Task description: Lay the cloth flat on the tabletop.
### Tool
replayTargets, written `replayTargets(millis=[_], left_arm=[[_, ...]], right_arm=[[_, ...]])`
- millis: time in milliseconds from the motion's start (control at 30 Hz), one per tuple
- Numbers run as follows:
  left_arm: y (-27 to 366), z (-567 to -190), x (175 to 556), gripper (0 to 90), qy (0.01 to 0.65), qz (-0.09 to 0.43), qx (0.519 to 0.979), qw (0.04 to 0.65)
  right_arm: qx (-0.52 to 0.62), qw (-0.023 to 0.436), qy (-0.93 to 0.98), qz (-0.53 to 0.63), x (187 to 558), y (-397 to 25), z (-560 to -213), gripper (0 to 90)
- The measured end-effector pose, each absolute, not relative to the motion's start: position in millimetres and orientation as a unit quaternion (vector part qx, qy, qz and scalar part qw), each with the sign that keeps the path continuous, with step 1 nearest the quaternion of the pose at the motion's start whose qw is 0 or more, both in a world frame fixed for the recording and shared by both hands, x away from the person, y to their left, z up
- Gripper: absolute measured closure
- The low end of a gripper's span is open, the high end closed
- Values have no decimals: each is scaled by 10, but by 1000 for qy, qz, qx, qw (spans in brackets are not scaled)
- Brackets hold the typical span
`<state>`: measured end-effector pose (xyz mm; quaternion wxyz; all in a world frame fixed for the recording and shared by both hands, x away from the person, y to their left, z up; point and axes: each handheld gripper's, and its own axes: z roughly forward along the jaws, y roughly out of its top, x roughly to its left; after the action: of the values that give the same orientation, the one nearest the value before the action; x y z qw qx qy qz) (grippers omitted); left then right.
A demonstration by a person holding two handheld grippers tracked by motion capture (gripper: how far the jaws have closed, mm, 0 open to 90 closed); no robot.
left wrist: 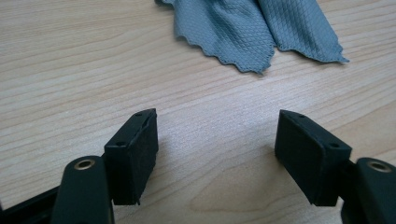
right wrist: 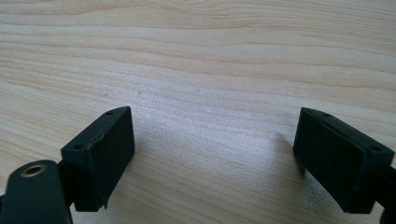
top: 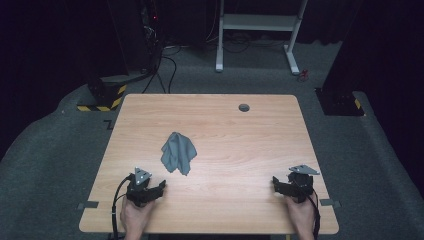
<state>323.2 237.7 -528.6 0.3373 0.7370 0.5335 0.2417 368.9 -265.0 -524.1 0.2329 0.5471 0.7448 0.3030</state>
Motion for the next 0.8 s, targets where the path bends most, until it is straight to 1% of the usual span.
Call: replayTargets(millis=[200, 400, 533, 567, 800], left_arm=[[2379, -5285, 3231, 305, 532, 242, 738, 337], [2383, -5284, 3240, 281, 524, 237, 745, 339], [2368, -5284, 3239, 290, 523, 234, 746, 340], [2371, -5283, 3244, 306, 520, 235, 747, 340], [2380, -5279, 3276, 316, 522, 226, 744, 350]], right_arm=[[549, 234, 743, 303, 3673, -2644, -5240, 138], [549, 235, 742, 304, 3669, -2641, -5239, 146], [549, 235, 742, 304, 3668, -2640, -5239, 146], [549, 235, 742, 304, 3668, -2640, -5239, 146], [550, 234, 742, 304, 3667, -2639, -5239, 149]])
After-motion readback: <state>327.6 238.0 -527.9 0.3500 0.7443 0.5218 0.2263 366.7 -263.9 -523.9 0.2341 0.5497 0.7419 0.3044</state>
